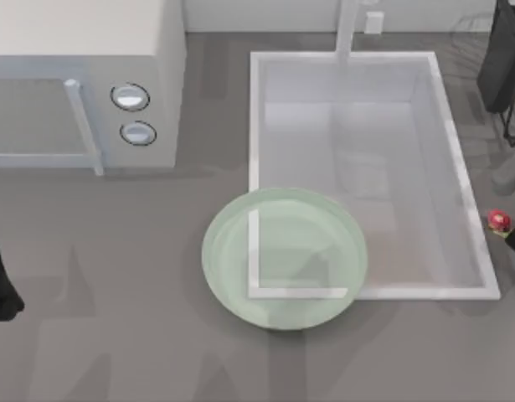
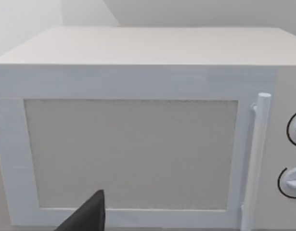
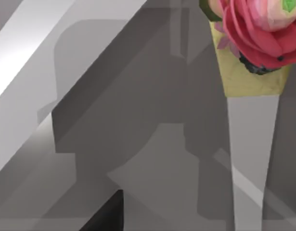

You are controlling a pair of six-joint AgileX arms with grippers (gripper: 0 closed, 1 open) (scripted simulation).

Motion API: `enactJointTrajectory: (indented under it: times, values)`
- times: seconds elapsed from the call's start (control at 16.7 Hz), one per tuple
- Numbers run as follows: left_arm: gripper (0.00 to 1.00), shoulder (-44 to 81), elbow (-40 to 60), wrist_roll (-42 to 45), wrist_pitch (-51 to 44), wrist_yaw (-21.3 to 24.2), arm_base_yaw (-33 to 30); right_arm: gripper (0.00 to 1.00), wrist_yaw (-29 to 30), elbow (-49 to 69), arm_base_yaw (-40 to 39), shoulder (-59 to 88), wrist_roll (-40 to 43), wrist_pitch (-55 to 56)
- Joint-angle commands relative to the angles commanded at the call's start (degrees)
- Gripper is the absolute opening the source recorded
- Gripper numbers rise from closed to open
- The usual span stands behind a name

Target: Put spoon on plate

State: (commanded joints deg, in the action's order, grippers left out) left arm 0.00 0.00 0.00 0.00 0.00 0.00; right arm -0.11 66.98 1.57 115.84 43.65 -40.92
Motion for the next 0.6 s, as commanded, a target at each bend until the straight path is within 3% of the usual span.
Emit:
enactJointTrajectory:
  times: [0.3, 0.6]
  values:
    - [1.0, 0.0, 0.0, 0.0, 0.0, 0.0, 0.0, 0.0, -1.1, 4.2, -0.2, -4.6, -0.6, -7.2]
    - [1.0, 0.0, 0.0, 0.0, 0.0, 0.0, 0.0, 0.0, -1.2, 12.4, 0.0, -9.0, -0.6, -21.3]
